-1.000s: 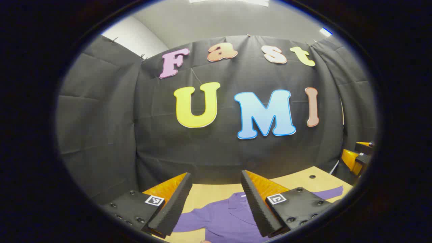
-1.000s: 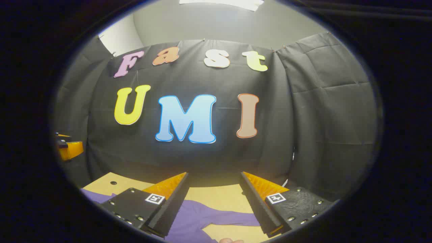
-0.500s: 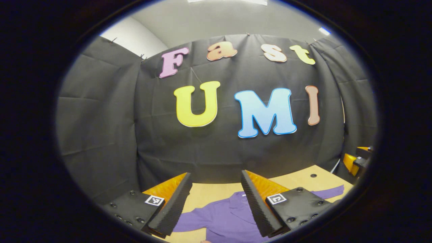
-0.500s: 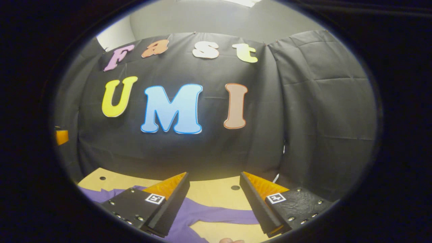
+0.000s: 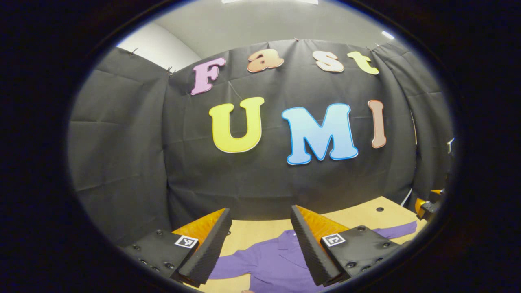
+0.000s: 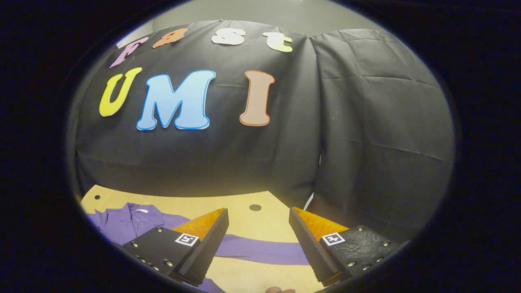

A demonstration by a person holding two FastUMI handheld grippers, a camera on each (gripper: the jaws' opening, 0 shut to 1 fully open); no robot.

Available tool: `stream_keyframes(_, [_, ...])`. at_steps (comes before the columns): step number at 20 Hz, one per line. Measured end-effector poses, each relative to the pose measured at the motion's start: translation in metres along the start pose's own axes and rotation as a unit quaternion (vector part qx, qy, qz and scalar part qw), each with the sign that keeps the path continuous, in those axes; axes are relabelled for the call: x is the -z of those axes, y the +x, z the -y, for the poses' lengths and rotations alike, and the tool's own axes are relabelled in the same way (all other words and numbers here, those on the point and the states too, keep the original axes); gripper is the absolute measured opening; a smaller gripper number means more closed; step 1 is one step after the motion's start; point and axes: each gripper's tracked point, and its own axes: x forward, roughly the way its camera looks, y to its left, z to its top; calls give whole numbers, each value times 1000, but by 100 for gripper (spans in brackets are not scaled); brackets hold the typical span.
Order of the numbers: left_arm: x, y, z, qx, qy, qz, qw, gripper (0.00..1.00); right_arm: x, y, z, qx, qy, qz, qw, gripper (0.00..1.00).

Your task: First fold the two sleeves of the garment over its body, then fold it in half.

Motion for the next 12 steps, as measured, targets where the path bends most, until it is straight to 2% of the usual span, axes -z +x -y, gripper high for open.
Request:
stream_keyframes(6, [6, -5, -1, -10, 5, -10, 1000, 94, 74, 35, 40, 48, 7, -78, 996, 94])
stream_keyframes(12, [9, -5, -5, -27, 15, -18, 999, 96, 144, 60, 71, 88, 57, -163, 981, 94])
